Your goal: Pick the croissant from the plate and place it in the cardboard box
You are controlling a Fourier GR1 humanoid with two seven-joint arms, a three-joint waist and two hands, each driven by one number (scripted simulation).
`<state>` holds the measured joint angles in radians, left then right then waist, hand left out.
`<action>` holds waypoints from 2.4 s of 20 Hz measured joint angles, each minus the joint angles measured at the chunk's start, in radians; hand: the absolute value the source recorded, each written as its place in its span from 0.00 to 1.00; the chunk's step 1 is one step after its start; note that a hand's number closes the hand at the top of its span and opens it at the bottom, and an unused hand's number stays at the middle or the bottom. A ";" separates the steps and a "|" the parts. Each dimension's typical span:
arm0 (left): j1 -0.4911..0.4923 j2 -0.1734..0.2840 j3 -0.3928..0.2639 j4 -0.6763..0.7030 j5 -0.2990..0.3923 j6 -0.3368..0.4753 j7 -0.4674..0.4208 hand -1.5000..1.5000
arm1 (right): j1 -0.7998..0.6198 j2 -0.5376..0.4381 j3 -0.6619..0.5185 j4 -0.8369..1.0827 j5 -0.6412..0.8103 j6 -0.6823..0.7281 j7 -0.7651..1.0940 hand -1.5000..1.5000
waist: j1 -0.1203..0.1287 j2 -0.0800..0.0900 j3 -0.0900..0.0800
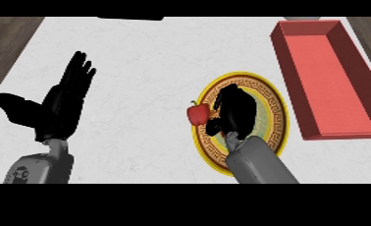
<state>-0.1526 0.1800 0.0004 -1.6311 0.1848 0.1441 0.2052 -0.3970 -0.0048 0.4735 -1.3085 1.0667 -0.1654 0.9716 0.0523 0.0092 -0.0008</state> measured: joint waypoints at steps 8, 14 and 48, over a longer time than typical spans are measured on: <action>0.006 -0.018 -0.022 -0.008 -0.018 0.007 -0.001 0.50 | -0.354 0.003 0.144 0.199 -0.151 0.090 -0.124 1.00 | 0.016 0.001 0.000; 0.006 -0.006 0.006 0.004 -0.009 -0.003 0.004 0.50 | -0.542 0.004 0.231 0.226 -0.244 0.112 -0.110 1.00 | -0.010 -0.005 0.000; 0.044 -0.015 0.044 -0.022 -0.019 -0.017 -0.001 0.50 | -0.519 -0.355 -0.283 0.257 -0.017 -0.055 -0.144 1.00 | -0.046 -0.007 0.001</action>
<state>-0.1085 0.1653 0.0443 -1.6528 0.1655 0.1270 0.2041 -0.9156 -0.3601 0.1909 -1.0515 1.0495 -0.2208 0.8272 0.0059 0.0019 -0.0001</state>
